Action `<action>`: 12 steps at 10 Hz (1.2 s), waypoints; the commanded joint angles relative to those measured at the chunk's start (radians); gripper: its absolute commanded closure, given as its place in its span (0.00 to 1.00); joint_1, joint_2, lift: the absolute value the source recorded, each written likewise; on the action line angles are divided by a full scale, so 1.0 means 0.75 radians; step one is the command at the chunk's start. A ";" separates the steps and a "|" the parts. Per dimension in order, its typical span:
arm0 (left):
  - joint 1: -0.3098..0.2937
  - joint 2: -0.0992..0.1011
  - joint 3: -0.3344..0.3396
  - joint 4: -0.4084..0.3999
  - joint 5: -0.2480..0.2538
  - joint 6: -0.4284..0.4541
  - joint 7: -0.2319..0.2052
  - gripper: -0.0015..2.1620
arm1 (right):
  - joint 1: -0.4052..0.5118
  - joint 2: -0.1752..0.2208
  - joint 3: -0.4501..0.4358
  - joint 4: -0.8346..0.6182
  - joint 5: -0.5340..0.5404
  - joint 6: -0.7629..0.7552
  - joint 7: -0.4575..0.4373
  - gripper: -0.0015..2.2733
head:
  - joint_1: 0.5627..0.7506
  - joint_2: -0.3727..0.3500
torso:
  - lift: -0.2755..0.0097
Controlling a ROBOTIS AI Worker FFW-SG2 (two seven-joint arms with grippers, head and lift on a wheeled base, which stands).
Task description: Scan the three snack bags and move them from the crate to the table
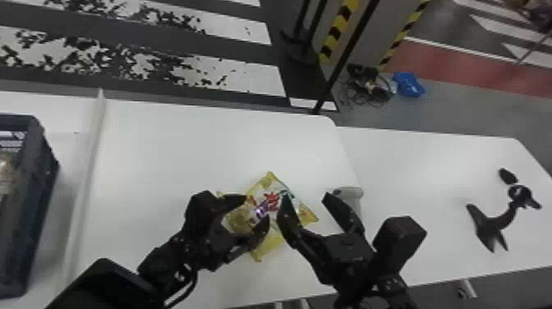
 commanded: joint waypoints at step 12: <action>0.622 0.066 0.858 -0.897 0.325 0.004 0.125 0.03 | -0.189 0.003 0.419 0.229 0.541 0.421 -0.010 0.05 | 0.70 0.61 | 0.75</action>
